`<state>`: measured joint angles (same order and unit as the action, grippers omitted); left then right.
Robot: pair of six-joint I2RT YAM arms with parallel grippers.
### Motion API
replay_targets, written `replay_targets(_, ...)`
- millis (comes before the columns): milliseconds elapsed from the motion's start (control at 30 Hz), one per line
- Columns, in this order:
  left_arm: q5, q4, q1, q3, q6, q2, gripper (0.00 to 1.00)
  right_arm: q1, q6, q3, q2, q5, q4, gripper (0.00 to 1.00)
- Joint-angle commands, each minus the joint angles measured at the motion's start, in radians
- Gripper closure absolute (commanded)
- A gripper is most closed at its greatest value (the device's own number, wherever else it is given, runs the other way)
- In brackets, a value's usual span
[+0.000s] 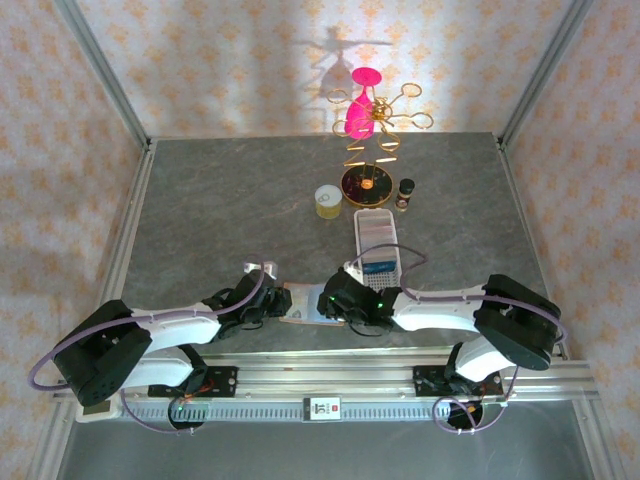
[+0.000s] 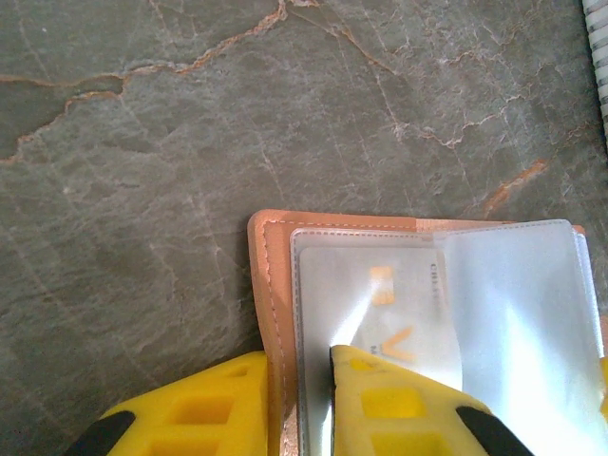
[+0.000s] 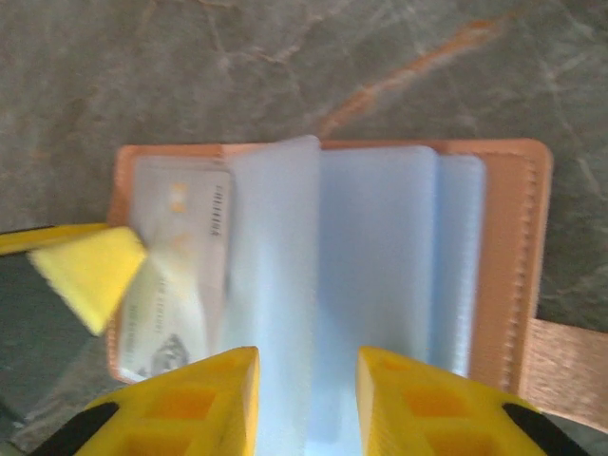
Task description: Put the credit cards into the card holder
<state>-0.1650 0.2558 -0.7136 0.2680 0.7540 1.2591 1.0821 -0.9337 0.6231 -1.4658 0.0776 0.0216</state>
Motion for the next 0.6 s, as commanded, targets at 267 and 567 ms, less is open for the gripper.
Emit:
replay_targets(267, 0.004, -0.139, -0.012, -0.035, 0.008, 0.041, 0.81, 0.007, -0.018, 0.006, -0.031, 0.020, 0.087, 0.67)
replay_targets(567, 0.008, -0.150, -0.012, -0.032, 0.023, 0.020, 0.80, 0.006, -0.014, 0.030, -0.028, 0.001, 0.075, 1.00)
